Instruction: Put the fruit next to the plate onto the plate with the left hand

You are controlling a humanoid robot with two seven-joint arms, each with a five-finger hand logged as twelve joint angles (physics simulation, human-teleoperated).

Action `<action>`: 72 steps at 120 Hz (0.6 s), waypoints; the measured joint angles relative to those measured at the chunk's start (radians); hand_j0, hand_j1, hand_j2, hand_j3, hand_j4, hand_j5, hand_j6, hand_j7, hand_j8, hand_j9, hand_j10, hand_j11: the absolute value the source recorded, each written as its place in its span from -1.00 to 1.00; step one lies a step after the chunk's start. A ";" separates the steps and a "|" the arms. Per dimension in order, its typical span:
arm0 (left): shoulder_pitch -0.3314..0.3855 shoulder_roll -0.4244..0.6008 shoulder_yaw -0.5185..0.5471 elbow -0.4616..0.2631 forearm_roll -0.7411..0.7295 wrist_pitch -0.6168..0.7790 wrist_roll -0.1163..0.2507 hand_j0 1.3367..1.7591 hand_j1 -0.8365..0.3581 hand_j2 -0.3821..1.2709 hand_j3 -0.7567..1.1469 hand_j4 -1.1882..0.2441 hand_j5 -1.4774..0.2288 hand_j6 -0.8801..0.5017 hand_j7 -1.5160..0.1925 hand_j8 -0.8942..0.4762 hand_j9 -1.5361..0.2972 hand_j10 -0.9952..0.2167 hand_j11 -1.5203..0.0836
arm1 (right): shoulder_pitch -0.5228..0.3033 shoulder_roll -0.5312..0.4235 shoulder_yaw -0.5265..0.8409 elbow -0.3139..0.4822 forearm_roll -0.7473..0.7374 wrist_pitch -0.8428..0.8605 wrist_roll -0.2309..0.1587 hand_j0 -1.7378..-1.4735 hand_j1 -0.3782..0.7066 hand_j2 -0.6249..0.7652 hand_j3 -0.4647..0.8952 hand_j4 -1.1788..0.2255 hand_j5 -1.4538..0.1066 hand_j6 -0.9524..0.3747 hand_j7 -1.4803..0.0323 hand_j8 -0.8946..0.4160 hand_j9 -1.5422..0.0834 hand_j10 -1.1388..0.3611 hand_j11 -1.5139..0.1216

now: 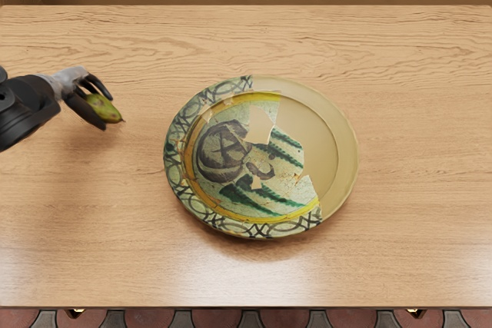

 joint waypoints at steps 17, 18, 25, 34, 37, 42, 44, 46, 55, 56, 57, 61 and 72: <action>0.002 0.001 -0.126 -0.001 -0.081 -0.081 0.000 0.50 0.09 -0.37 -0.20 -0.22 -0.31 -0.36 -0.25 -0.33 -0.29 -0.55 -0.21 | 0.000 0.000 0.000 0.000 0.000 0.000 0.000 -0.40 -0.90 -0.11 -0.32 0.65 0.83 0.40 0.92 0.33 0.86 0.49 0.82; 0.002 0.000 -0.133 -0.001 -0.085 -0.087 0.000 0.50 0.08 -0.36 -0.20 -0.23 -0.31 -0.35 -0.25 -0.33 -0.29 -0.55 -0.21 | 0.000 0.000 0.000 0.000 0.000 0.000 0.000 -0.40 -0.90 -0.11 -0.32 0.65 0.83 0.40 0.92 0.33 0.86 0.49 0.82; 0.002 0.001 -0.188 -0.001 -0.115 -0.138 0.000 0.50 0.05 -0.33 -0.20 -0.22 -0.31 -0.34 -0.25 -0.32 -0.29 -0.54 -0.21 | 0.000 0.000 0.000 0.000 0.000 0.000 0.000 -0.40 -0.90 -0.11 -0.32 0.65 0.83 0.40 0.92 0.33 0.86 0.49 0.82; 0.000 -0.003 -0.248 -0.001 -0.149 -0.201 0.001 0.50 0.04 -0.33 -0.20 -0.22 -0.32 -0.33 -0.25 -0.31 -0.29 -0.52 -0.21 | 0.000 0.000 0.000 0.000 0.000 0.000 0.000 -0.40 -0.90 -0.11 -0.32 0.65 0.83 0.40 0.92 0.33 0.86 0.49 0.82; -0.002 -0.005 -0.262 -0.001 -0.160 -0.221 0.001 0.50 0.04 -0.33 -0.20 -0.22 -0.32 -0.32 -0.25 -0.31 -0.29 -0.51 -0.21 | 0.001 0.000 0.000 0.000 0.000 0.000 0.000 -0.40 -0.90 -0.11 -0.32 0.65 0.83 0.40 0.92 0.33 0.86 0.49 0.82; -0.007 -0.006 -0.281 -0.001 -0.178 -0.253 0.001 0.50 0.05 -0.34 -0.20 -0.22 -0.32 -0.33 -0.25 -0.31 -0.29 -0.52 -0.21 | 0.000 0.000 0.000 0.000 0.000 0.000 0.000 -0.40 -0.90 -0.11 -0.32 0.65 0.83 0.40 0.92 0.33 0.86 0.49 0.82; -0.009 -0.006 -0.289 -0.001 -0.186 -0.266 0.001 0.50 0.05 -0.34 -0.20 -0.22 -0.32 -0.33 -0.25 -0.31 -0.29 -0.52 -0.21 | 0.000 0.000 0.000 0.000 0.000 0.000 0.000 -0.40 -0.90 -0.11 -0.32 0.65 0.83 0.40 0.92 0.33 0.86 0.49 0.82; -0.009 -0.005 -0.298 -0.001 -0.194 -0.280 0.001 0.50 0.05 -0.34 -0.20 -0.22 -0.32 -0.33 -0.25 -0.31 -0.29 -0.52 -0.21 | 0.000 0.000 0.000 0.000 0.000 0.000 0.000 -0.40 -0.90 -0.11 -0.32 0.65 0.83 0.40 0.92 0.33 0.86 0.49 0.82; -0.010 -0.007 -0.339 -0.001 -0.233 -0.350 0.001 0.50 0.05 -0.35 -0.20 -0.23 -0.32 -0.33 -0.25 -0.32 -0.29 -0.52 -0.20 | 0.000 0.000 0.000 0.000 0.000 0.000 0.000 -0.40 -0.90 -0.11 -0.32 0.65 0.83 0.40 0.92 0.33 0.86 0.49 0.82; -0.010 -0.008 -0.343 -0.001 -0.237 -0.357 0.001 0.50 0.05 -0.35 -0.20 -0.22 -0.32 -0.33 -0.25 -0.32 -0.29 -0.52 -0.20 | 0.000 0.000 0.000 0.000 0.000 0.000 0.000 -0.40 -0.90 -0.11 -0.32 0.65 0.83 0.40 0.92 0.33 0.86 0.49 0.82; -0.010 -0.009 -0.346 -0.001 -0.240 -0.364 0.001 0.50 0.05 -0.35 -0.20 -0.23 -0.32 -0.33 -0.25 -0.32 -0.29 -0.52 -0.20 | 0.000 0.000 0.000 0.000 0.000 0.000 0.000 -0.40 -0.90 -0.11 -0.32 0.65 0.83 0.40 0.92 0.33 0.86 0.49 0.82; -0.013 -0.012 -0.358 -0.001 -0.252 -0.392 0.002 0.50 0.05 -0.33 -0.20 -0.23 -0.32 -0.33 -0.25 -0.32 -0.29 -0.52 -0.20 | 0.000 0.000 0.000 0.000 0.000 0.000 0.000 -0.40 -0.90 -0.11 -0.32 0.65 0.83 0.40 0.92 0.33 0.86 0.49 0.82; -0.025 -0.039 -0.376 -0.001 -0.280 -0.446 0.002 0.51 -0.01 -0.20 -0.20 -0.23 -0.32 -0.32 -0.25 -0.31 -0.29 -0.51 -0.20 | 0.000 0.000 0.000 0.000 0.000 0.000 0.000 -0.40 -0.90 -0.11 -0.32 0.65 0.83 0.40 0.92 0.33 0.86 0.49 0.82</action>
